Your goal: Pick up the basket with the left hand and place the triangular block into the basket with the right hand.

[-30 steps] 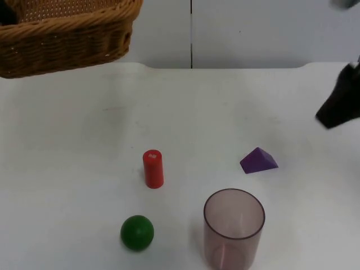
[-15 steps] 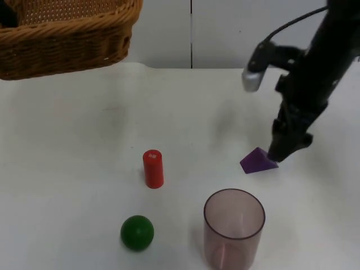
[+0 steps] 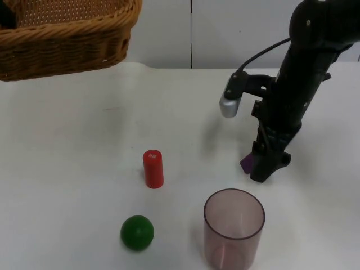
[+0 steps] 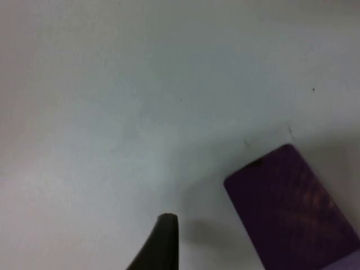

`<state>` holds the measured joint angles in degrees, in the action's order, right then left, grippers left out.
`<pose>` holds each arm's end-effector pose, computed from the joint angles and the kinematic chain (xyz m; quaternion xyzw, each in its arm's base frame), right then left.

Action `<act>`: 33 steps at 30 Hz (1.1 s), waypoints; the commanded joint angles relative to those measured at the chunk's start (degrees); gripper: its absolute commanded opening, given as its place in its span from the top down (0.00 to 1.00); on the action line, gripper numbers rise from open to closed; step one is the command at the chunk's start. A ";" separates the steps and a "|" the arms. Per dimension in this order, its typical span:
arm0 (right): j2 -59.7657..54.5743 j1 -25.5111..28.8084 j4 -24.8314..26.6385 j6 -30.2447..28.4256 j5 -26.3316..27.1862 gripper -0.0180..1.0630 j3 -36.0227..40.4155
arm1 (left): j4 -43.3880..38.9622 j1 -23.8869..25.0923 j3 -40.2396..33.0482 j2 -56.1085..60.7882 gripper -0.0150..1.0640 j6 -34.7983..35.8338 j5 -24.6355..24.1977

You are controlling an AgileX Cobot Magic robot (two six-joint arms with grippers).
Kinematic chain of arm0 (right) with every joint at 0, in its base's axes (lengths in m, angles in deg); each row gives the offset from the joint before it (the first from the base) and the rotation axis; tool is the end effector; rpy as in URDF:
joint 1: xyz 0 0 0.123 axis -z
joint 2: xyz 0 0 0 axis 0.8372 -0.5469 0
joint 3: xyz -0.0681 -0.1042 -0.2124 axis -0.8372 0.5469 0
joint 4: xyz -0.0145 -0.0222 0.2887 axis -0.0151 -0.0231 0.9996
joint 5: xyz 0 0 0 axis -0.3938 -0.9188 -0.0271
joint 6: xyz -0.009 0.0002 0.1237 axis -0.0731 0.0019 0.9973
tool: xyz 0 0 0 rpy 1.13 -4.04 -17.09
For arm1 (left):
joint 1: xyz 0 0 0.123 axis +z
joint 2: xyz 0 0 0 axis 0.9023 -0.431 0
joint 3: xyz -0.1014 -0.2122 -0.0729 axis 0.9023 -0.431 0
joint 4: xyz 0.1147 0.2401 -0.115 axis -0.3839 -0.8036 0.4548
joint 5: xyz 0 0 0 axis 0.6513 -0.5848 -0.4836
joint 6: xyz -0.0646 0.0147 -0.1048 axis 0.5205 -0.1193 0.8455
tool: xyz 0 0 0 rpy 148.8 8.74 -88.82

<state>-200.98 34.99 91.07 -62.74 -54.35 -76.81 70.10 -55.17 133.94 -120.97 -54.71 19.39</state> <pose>0.4213 0.1888 0.0148 -0.5843 0.8057 0.0569 0.0786 0.3988 0.0036 0.2144 -0.1036 0.9348 -0.2495 0.2303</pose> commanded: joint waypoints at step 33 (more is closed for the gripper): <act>4.87 -0.18 -0.37 15.30 1.93 0.98 -0.84 | 0.75 -0.10 0.01 0.41 0.99 -0.39 -0.45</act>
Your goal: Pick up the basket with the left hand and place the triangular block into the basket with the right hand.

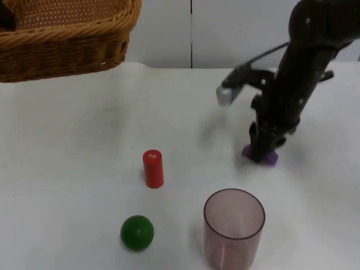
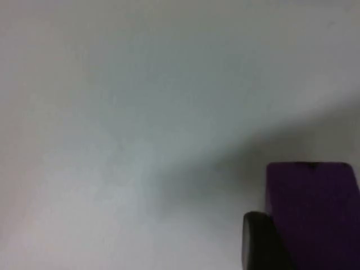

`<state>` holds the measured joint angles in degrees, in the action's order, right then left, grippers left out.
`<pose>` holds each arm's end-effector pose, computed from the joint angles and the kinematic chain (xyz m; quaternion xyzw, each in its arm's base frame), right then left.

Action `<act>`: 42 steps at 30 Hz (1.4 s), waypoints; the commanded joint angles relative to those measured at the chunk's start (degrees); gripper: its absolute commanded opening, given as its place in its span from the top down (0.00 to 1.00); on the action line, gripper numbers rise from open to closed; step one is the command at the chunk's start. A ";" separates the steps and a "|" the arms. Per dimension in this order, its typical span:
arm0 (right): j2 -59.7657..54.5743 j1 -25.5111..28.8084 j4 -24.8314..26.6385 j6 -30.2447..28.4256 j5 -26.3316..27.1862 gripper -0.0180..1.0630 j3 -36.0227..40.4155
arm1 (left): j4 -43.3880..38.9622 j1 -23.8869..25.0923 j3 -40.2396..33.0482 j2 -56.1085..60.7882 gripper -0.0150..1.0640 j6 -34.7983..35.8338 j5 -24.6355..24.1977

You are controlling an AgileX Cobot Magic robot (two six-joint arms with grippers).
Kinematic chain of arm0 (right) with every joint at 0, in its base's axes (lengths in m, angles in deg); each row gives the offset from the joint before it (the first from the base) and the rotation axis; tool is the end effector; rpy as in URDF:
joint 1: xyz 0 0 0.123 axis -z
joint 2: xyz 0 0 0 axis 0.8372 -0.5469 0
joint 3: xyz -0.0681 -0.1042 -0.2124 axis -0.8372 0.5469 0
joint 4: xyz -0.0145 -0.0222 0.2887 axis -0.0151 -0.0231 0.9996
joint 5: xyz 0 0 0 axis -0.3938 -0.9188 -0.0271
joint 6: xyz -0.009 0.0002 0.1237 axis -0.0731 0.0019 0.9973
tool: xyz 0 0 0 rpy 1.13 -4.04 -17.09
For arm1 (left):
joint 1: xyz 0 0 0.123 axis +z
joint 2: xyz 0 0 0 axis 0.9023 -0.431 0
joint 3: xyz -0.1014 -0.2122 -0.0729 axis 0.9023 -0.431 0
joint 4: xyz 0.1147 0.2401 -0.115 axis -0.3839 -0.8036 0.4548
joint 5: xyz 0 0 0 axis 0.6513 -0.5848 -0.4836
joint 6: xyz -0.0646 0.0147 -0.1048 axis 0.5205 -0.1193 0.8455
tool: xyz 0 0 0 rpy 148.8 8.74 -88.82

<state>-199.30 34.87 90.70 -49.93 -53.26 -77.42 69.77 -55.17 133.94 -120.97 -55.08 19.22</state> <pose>0.4286 0.1918 0.0316 -0.4930 0.8623 0.0579 0.1001 0.3984 0.0038 0.2140 -0.0990 0.9363 -0.2468 0.2295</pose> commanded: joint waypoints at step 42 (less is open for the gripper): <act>21.78 -14.24 -1.83 28.50 3.35 0.98 -0.12 | -0.32 -22.68 -4.56 -4.14 0.99 -0.14 3.84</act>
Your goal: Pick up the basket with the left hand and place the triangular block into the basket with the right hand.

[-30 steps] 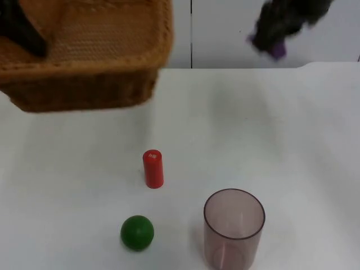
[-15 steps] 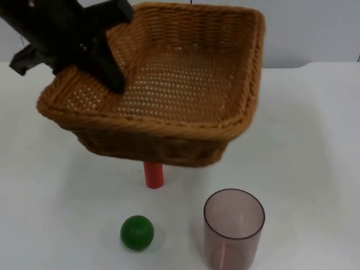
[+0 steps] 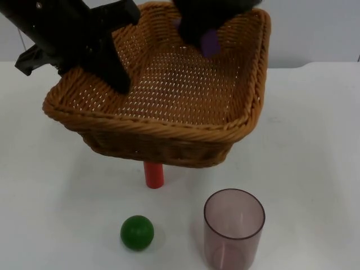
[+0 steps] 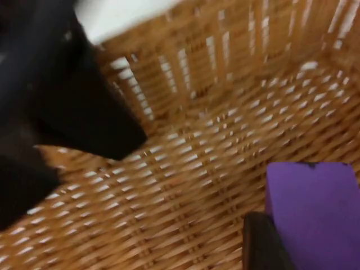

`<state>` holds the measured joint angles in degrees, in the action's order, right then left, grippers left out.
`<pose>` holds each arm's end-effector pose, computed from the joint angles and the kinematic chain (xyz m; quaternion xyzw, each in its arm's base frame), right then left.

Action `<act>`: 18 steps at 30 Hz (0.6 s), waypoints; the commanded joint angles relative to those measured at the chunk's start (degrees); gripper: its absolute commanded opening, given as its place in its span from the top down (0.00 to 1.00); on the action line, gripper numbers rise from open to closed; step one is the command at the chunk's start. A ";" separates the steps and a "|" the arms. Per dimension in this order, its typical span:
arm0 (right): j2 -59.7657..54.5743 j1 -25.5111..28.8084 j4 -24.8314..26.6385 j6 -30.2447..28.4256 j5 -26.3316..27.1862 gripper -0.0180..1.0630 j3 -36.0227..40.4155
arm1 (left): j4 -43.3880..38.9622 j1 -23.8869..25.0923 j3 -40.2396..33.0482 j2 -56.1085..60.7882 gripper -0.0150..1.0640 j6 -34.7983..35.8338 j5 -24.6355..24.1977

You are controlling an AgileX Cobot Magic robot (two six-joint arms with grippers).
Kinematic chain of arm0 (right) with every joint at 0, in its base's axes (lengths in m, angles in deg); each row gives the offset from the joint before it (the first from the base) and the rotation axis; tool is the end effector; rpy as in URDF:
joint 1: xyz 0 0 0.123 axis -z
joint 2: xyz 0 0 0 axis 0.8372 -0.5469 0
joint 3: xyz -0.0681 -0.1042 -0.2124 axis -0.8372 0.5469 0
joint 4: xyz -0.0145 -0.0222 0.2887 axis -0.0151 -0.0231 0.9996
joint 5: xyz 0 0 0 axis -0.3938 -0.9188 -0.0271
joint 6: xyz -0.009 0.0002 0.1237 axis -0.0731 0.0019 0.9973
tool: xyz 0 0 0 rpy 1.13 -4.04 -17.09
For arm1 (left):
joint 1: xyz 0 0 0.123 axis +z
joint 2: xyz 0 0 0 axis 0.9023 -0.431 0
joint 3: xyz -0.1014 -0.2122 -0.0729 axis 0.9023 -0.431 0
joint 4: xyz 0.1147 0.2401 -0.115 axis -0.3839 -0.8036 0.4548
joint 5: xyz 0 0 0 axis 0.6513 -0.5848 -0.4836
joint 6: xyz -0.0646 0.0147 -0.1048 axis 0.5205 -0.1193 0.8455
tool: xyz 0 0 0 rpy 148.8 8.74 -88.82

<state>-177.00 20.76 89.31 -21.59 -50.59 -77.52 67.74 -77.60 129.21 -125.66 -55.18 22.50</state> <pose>0.3743 0.2909 0.2199 -0.3814 0.8710 0.1257 0.2829 0.3673 -0.1424 0.1546 0.0673 0.9559 -0.2559 0.1278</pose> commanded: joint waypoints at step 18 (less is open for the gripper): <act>-2.73 -0.13 -4.82 3.93 0.94 0.77 -0.02 | 1.81 -0.25 0.16 0.55 0.99 -0.05 1.83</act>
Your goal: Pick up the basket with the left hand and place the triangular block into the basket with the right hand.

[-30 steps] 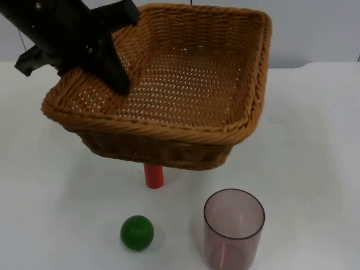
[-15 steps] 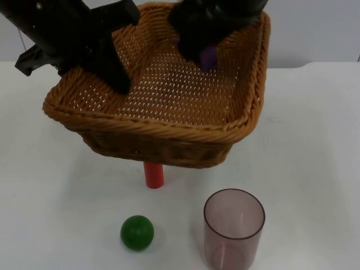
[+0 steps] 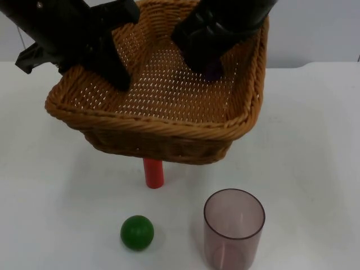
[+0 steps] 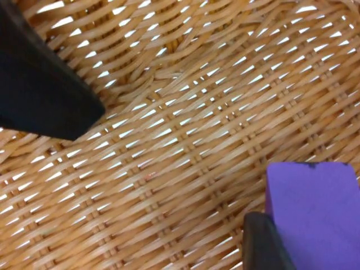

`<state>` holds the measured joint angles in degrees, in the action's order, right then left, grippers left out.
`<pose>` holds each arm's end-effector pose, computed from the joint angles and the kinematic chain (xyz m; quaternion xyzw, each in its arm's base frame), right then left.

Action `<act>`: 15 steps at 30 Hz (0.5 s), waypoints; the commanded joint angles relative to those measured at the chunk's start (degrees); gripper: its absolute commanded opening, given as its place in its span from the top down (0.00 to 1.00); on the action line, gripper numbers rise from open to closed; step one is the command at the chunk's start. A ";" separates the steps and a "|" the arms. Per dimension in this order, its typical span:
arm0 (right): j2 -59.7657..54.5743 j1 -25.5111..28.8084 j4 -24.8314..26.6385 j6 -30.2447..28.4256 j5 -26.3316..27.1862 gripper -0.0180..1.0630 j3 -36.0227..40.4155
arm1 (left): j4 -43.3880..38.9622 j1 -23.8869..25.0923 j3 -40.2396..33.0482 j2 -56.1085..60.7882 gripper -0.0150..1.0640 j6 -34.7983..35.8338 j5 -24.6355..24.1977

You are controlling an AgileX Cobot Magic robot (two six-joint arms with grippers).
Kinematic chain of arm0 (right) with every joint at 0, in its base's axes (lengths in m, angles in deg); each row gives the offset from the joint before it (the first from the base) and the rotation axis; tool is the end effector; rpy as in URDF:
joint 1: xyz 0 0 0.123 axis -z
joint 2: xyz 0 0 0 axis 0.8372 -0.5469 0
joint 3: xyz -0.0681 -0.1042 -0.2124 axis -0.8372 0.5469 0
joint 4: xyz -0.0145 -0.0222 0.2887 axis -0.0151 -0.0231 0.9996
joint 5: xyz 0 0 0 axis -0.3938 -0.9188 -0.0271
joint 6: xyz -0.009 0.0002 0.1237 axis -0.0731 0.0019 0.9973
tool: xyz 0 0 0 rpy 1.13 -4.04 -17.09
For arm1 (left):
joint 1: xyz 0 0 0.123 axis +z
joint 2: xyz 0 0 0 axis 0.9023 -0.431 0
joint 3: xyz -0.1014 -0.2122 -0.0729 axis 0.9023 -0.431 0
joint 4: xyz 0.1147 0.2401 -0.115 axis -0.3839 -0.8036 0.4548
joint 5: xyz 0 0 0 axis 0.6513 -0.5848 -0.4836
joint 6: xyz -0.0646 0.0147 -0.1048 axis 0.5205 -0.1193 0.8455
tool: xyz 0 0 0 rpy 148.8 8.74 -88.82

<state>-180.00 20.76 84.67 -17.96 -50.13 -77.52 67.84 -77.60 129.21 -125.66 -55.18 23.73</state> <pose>0.3827 0.2879 0.1947 -0.3721 0.8841 0.0941 0.2665 0.3699 -0.1422 0.1551 0.0638 0.9550 -0.2549 0.1379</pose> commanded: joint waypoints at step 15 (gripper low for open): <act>1.18 -0.13 0.04 -1.31 1.88 0.02 -0.24 | 1.95 -0.25 0.16 0.55 0.99 -0.05 -0.50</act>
<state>-179.75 20.76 84.60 -18.83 -48.78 -77.52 67.84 -77.60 129.21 -125.66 -55.18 23.59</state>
